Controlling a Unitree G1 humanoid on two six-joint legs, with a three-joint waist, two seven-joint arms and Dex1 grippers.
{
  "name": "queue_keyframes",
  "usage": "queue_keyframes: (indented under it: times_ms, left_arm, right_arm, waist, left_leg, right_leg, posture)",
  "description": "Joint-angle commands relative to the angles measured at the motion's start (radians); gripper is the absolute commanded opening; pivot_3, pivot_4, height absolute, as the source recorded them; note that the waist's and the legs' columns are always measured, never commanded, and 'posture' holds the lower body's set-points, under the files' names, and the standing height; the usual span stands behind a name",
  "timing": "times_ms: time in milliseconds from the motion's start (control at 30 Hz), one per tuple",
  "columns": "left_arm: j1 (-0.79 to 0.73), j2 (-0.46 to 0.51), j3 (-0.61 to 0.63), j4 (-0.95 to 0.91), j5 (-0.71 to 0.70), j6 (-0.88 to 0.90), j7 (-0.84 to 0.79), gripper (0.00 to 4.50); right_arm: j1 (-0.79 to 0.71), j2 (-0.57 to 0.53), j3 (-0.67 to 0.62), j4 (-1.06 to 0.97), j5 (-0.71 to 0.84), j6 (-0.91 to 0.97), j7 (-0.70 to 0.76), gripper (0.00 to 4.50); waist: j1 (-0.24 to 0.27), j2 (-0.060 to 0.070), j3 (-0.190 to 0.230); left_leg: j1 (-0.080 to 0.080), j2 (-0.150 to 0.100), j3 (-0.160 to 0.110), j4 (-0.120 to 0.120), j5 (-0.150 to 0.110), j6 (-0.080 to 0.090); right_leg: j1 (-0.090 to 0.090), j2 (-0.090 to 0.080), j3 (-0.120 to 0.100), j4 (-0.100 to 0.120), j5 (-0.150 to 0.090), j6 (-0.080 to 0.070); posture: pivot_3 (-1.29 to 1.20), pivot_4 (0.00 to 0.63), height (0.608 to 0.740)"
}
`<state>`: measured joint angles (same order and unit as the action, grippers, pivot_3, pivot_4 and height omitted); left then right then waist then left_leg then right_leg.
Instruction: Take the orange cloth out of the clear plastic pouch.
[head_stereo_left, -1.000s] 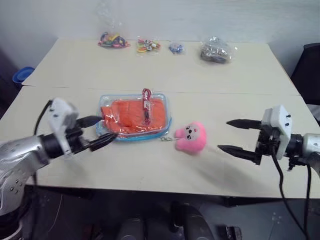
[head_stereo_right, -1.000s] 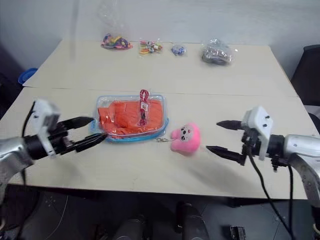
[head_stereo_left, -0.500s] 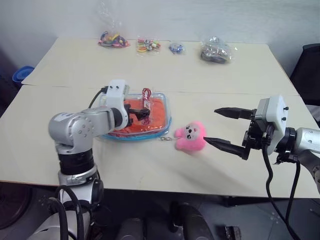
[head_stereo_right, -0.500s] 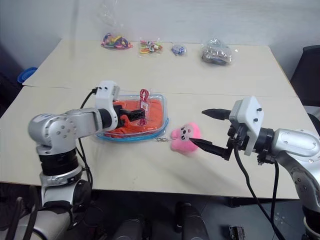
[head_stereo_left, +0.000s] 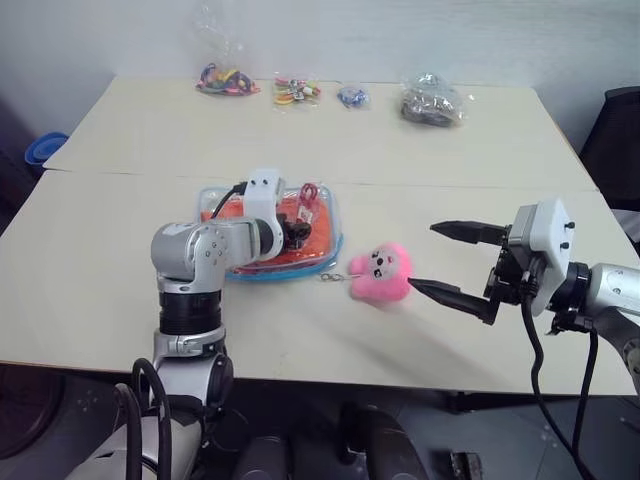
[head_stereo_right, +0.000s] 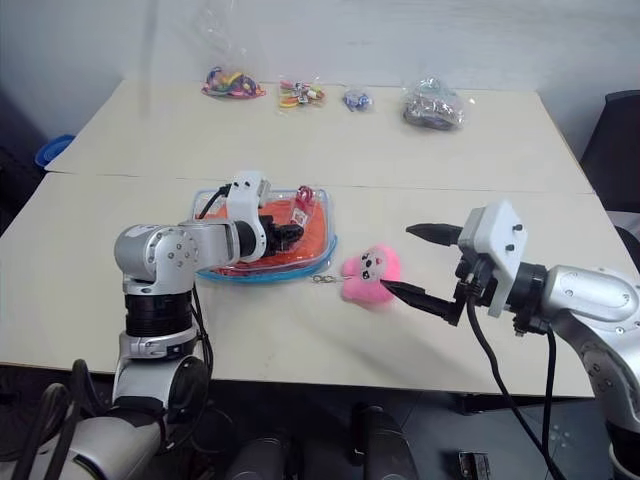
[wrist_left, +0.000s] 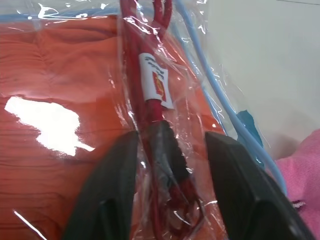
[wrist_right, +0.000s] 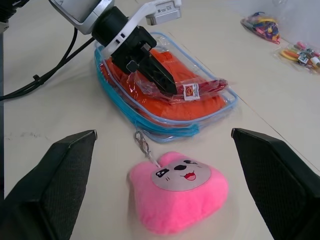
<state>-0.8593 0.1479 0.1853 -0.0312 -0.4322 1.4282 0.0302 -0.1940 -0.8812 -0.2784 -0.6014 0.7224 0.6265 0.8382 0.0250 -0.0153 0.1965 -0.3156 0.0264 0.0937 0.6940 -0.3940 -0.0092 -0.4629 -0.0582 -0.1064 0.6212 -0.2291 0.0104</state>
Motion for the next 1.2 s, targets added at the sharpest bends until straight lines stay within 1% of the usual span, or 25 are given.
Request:
queue_keyframes:
  times_ms: [33, 100, 133, 200, 300, 367, 500, 533, 600, 667, 767, 800, 867, 967, 1100, 1167, 1200]
  left_arm:
    - [-0.011, -0.009, 0.01, -0.039, 0.009, -0.001, -0.009, 0.82]
    - [-0.011, -0.007, 0.01, -0.043, 0.014, 0.003, -0.012, 0.23]
    - [-0.013, 0.0, 0.01, -0.041, 0.018, 0.004, -0.013, 0.02]
    - [-0.022, 0.027, 0.023, -0.04, 0.039, -0.02, -0.004, 0.02]
    - [-0.046, 0.088, 0.114, -0.037, 0.054, -0.055, 0.009, 0.02]
    - [-0.042, 0.174, 0.167, -0.045, 0.069, -0.047, 0.002, 0.02]
    - [0.004, 0.38, 0.262, -0.063, 0.081, -0.014, -0.041, 0.02]
    - [0.033, 0.437, 0.284, -0.063, 0.086, -0.013, -0.058, 0.02]
    - [0.173, 0.595, 0.325, -0.023, 0.109, -0.073, -0.138, 0.02]
    - [0.272, 0.678, 0.342, 0.016, 0.112, -0.123, -0.198, 0.02]
    - [0.406, 0.742, 0.402, 0.144, 0.136, -0.289, -0.262, 0.02]
    - [0.427, 0.743, 0.435, 0.184, 0.137, -0.347, -0.269, 0.02]
    - [0.444, 0.742, 0.463, 0.227, 0.131, -0.404, -0.279, 0.02]
    - [0.481, 0.716, 0.51, 0.219, 0.123, -0.445, -0.262, 0.6]
    - [0.547, 0.677, 0.555, 0.132, 0.107, -0.452, -0.259, 1.83]
    - [0.578, 0.664, 0.577, 0.081, 0.1, -0.432, -0.259, 2.49]
    - [0.589, 0.662, 0.588, 0.058, 0.096, -0.422, -0.258, 2.74]
  right_arm:
    - [0.004, 0.001, -0.016, -0.036, -0.009, -0.03, -0.009, 4.5]
    - [0.006, 0.0, -0.012, -0.033, -0.012, -0.036, -0.008, 4.5]
    - [0.004, -0.001, -0.01, -0.031, -0.011, -0.037, -0.008, 4.5]
    - [-0.005, -0.003, -0.005, -0.026, -0.009, -0.038, -0.004, 4.5]
    - [-0.024, -0.006, 0.012, -0.02, 0.004, -0.033, 0.02, 4.5]
    - [-0.041, -0.012, 0.039, -0.017, 0.005, -0.038, 0.052, 4.5]
    - [-0.106, -0.002, 0.106, 0.025, -0.019, -0.061, 0.101, 4.5]
    - [-0.127, 0.004, 0.124, 0.039, -0.025, -0.067, 0.11, 4.5]
    - [-0.183, 0.03, 0.177, 0.067, -0.032, -0.079, 0.13, 4.5]
    - [-0.213, 0.048, 0.208, 0.085, -0.038, -0.086, 0.144, 4.5]
    - [-0.254, 0.087, 0.268, 0.11, -0.057, -0.103, 0.169, 4.5]
    - [-0.267, 0.099, 0.289, 0.121, -0.069, -0.111, 0.179, 4.5]
    - [-0.282, 0.113, 0.309, 0.135, -0.084, -0.121, 0.191, 4.5]
    - [-0.299, 0.125, 0.32, 0.151, -0.089, -0.122, 0.204, 4.5]
    - [-0.304, 0.129, 0.321, 0.163, -0.092, -0.12, 0.213, 4.5]
    - [-0.301, 0.132, 0.323, 0.164, -0.094, -0.118, 0.216, 4.5]
    - [-0.301, 0.133, 0.325, 0.167, -0.097, -0.119, 0.219, 4.5]
  waist:
    - [0.0, 0.0, 0.0]
    - [-0.001, 0.0, 0.0]
    - [-0.001, 0.0, 0.0]
    - [-0.002, 0.0, 0.0]
    - [-0.005, 0.0, 0.0]
    - [-0.011, 0.0, 0.0]
    - [-0.026, 0.0, 0.0]
    - [-0.026, 0.0, 0.0]
    - [-0.03, 0.0, 0.0]
    - [-0.034, -0.001, 0.0]
    - [-0.021, -0.001, 0.0]
    - [-0.017, -0.002, 0.0]
    - [-0.003, -0.006, -0.001]
    - [0.002, -0.009, -0.002]
    - [-0.003, -0.01, -0.003]
    - [-0.006, -0.01, -0.003]
    - [-0.008, -0.011, -0.003]
  left_leg:
    - [0.0, 0.0, 0.0, 0.0, 0.0, 0.0]
    - [0.0, 0.0, 0.0, 0.0, 0.0, 0.0]
    - [0.0, 0.0, 0.0, 0.0, 0.0, 0.0]
    - [0.0, 0.0, 0.0, 0.0, 0.0, 0.0]
    - [0.0, 0.0, 0.001, 0.0, 0.0, 0.0]
    - [0.0, 0.001, 0.001, 0.0, 0.0, -0.001]
    - [0.002, 0.002, 0.001, 0.0, 0.0, -0.002]
    - [0.003, 0.002, 0.0, 0.0, 0.0, -0.002]
    - [0.007, 0.002, 0.001, -0.001, 0.0, -0.002]
    - [0.011, 0.002, 0.003, -0.003, -0.001, -0.004]
    - [0.011, 0.003, 0.002, -0.003, -0.002, -0.004]
    - [0.011, 0.003, 0.001, -0.003, -0.001, -0.004]
    - [0.01, 0.003, 0.001, -0.002, -0.001, -0.004]
    - [0.008, 0.003, -0.001, -0.002, -0.002, -0.002]
    - [0.007, 0.003, -0.001, -0.003, -0.004, 0.0]
    - [0.006, 0.003, -0.001, -0.003, -0.004, 0.0]
    - [0.006, 0.003, -0.001, -0.003, -0.004, 0.0]
  right_leg:
    - [0.0, 0.0, 0.0, 0.0, 0.0, 0.0]
    - [0.0, 0.0, 0.0, 0.0, 0.0, 0.0]
    - [0.0, 0.0, 0.0, 0.0, 0.0, 0.0]
    - [0.0, 0.0, 0.0, 0.0, 0.0, 0.0]
    - [0.0, 0.0, 0.001, 0.0, 0.0, 0.0]
    - [0.0, 0.001, 0.0, 0.0, 0.0, 0.0]
    - [-0.001, 0.001, 0.0, 0.001, -0.001, -0.001]
    - [-0.001, 0.001, 0.0, 0.001, -0.001, -0.001]
    - [-0.001, 0.001, 0.0, 0.002, -0.001, -0.002]
    - [-0.001, 0.001, 0.001, 0.002, -0.002, -0.004]
    - [-0.001, 0.001, 0.0, 0.002, -0.004, -0.006]
    - [-0.001, 0.0, -0.001, 0.002, -0.004, -0.006]
    - [-0.001, -0.001, -0.002, 0.001, -0.004, -0.006]
    - [-0.001, -0.002, -0.004, 0.0, -0.004, -0.006]
    - [-0.001, -0.002, -0.004, 0.001, -0.003, -0.005]
    - [-0.002, -0.002, -0.004, 0.001, -0.003, -0.005]
    - [-0.002, -0.002, -0.004, 0.001, -0.003, -0.005]
  posture:
    - [0.0, 0.15, 0.74]
    - [0.0, 0.15, 0.74]
    - [0.0, 0.15, 0.74]
    - [0.0, 0.15, 0.74]
    - [0.0, 0.15, 0.74]
    - [0.0, 0.15, 0.74]
    - [0.0, 0.15, 0.74]
    - [0.0, 0.15, 0.74]
    - [0.0, 0.15, 0.74]
    - [0.0, 0.15, 0.74]
    - [0.0, 0.15, 0.74]
    - [0.0, 0.15, 0.74]
    - [0.0, 0.15, 0.74]
    - [0.0, 0.15, 0.74]
    - [0.0, 0.15, 0.74]
    - [0.0, 0.15, 0.74]
    - [0.0, 0.15, 0.74]
